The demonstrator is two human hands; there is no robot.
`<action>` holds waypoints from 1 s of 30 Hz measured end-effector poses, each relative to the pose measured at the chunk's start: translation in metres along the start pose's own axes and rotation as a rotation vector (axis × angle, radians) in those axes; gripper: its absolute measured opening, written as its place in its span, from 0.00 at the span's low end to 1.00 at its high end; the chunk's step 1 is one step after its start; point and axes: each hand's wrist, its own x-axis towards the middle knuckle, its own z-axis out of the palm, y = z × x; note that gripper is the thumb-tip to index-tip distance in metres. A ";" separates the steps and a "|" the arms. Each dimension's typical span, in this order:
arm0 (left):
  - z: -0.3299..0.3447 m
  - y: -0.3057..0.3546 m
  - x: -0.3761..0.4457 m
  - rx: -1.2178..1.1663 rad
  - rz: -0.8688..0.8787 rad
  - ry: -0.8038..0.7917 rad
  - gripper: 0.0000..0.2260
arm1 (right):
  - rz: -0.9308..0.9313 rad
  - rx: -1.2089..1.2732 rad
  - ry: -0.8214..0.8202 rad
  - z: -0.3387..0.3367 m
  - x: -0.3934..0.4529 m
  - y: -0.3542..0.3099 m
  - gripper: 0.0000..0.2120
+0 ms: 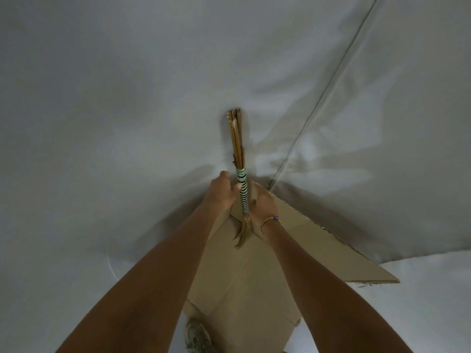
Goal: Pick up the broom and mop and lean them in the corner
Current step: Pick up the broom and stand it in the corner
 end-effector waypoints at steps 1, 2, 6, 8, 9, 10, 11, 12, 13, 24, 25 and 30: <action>-0.009 0.005 -0.017 0.028 0.020 0.000 0.22 | -0.029 -0.037 0.008 -0.010 -0.015 -0.007 0.25; -0.015 0.006 -0.028 0.056 0.042 0.006 0.21 | -0.051 -0.067 0.026 -0.016 -0.024 -0.011 0.24; -0.041 0.018 -0.097 0.141 0.102 0.072 0.22 | -0.230 -0.188 0.146 -0.046 -0.075 -0.028 0.21; -0.052 0.026 -0.130 0.190 0.126 0.121 0.23 | -0.326 -0.231 0.217 -0.060 -0.092 -0.038 0.22; -0.059 0.034 -0.155 0.227 0.134 0.174 0.23 | -0.380 -0.229 0.237 -0.075 -0.110 -0.047 0.24; -0.065 0.040 -0.176 0.268 0.146 0.232 0.23 | -0.427 -0.236 0.245 -0.089 -0.127 -0.057 0.26; -0.070 0.047 -0.198 0.299 0.151 0.295 0.23 | -0.470 -0.254 0.225 -0.100 -0.144 -0.067 0.27; -0.073 0.054 -0.226 0.320 0.151 0.362 0.23 | -0.530 -0.261 0.213 -0.111 -0.166 -0.075 0.28; -0.076 0.057 -0.242 0.340 0.141 0.396 0.23 | -0.560 -0.255 0.210 -0.118 -0.180 -0.082 0.27; -0.079 -0.035 -0.536 0.271 -0.283 0.493 0.18 | -0.872 -0.356 -0.250 -0.074 -0.419 -0.100 0.21; -0.075 -0.052 -0.566 0.262 -0.343 0.496 0.17 | -0.892 -0.379 -0.308 -0.061 -0.443 -0.101 0.21; -0.037 -0.149 -0.709 0.119 -0.556 0.540 0.15 | -1.003 -0.505 -0.628 0.013 -0.565 -0.097 0.18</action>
